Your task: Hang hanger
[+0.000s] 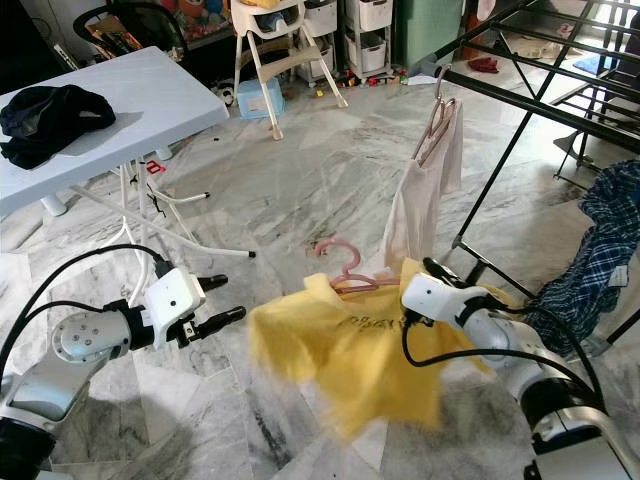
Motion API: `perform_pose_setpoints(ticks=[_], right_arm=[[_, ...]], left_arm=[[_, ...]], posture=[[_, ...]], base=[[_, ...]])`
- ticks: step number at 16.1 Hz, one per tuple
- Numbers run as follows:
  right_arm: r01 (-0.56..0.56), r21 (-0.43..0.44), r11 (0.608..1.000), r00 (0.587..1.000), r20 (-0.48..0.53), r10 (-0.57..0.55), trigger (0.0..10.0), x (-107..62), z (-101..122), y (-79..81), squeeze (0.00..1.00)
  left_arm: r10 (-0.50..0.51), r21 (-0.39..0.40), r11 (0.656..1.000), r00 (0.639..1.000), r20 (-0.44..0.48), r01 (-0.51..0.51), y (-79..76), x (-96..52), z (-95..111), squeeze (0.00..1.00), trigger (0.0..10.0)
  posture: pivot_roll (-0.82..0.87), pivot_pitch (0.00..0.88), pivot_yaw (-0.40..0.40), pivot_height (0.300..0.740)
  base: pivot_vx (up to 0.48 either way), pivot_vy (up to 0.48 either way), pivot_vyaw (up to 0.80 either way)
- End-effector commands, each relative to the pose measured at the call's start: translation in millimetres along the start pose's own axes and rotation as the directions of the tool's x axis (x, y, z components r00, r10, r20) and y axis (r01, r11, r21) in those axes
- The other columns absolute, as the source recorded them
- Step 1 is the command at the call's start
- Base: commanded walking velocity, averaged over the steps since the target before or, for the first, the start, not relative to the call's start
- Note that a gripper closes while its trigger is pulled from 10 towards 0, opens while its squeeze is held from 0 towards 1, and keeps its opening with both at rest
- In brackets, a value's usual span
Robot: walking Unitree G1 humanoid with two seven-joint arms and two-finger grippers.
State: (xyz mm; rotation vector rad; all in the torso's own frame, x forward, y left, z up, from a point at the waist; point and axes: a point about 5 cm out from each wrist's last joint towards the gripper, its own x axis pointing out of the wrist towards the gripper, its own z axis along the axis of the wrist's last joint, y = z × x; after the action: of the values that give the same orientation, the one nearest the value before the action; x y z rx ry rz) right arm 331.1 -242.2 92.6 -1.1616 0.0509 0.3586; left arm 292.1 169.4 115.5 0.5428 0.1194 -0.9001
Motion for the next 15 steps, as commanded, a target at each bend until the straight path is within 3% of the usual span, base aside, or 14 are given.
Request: perform_pose_setpoints(ticks=[1, 5, 9, 10, 14, 15], right_arm=[[0.033, 0.010, 0.999, 0.999, 0.023, -0.033, 0.0, 2.3, 5.1, -2.9, 0.00], [0.045, 0.023, 0.999, 0.998, 0.038, -0.045, 0.0, 3.8, 8.9, -1.5, 0.00], [0.052, 0.068, 0.996, 0.997, 0.053, -0.056, 0.0, 5.1, 12.6, -3.1, 0.00], [0.053, 0.072, 0.996, 0.996, 0.062, -0.057, 0.0, 6.0, 14.6, -4.0, 0.00], [0.048, 0.094, 0.994, 0.989, 0.137, -0.060, 0.0, 6.4, 24.7, -7.9, 0.00], [0.046, 0.098, 0.994, 0.985, 0.158, -0.062, 0.0, 5.2, 26.4, -9.4, 0.00]], left_arm=[[0.027, -0.009, 1.000, 0.999, -0.018, -0.027, 8.5, -5.3, -3.2, 1.00, 10.0], [0.033, -0.025, 0.999, 0.999, 0.015, -0.032, 5.4, 1.4, -1.5, 1.00, 10.0], [0.016, -0.085, 0.996, 1.000, -0.021, -0.017, -7.2, 3.5, -20.3, 1.00, 10.0], [0.029, -0.125, 0.992, 0.999, -0.018, -0.031, -7.8, 4.2, -23.6, 1.00, 10.0], [0.117, -0.107, 0.987, 0.993, -0.011, -0.118, -2.4, 9.9, -29.9, 1.00, 10.0], [0.140, -0.140, 0.980, 0.990, -0.010, -0.140, 0.2, 11.7, -31.3, 1.00, 10.0]], posture=[[-0.10, 0.073, 0.149, 0.740], [-0.11, 0.073, 0.151, 0.740], [-0.11, 0.070, 0.155, 0.740], [-0.11, 0.070, 0.155, 0.740], [-0.12, 0.072, 0.158, 0.740], [-0.12, 0.072, 0.158, 0.740]], base=[[0.000, 0.000, 0.00], [0.000, 0.000, 0.00], [0.000, 0.000, 0.00], [0.000, 0.000, 0.00], [0.000, 0.000, 0.00], [0.000, 0.000, 0.00]])
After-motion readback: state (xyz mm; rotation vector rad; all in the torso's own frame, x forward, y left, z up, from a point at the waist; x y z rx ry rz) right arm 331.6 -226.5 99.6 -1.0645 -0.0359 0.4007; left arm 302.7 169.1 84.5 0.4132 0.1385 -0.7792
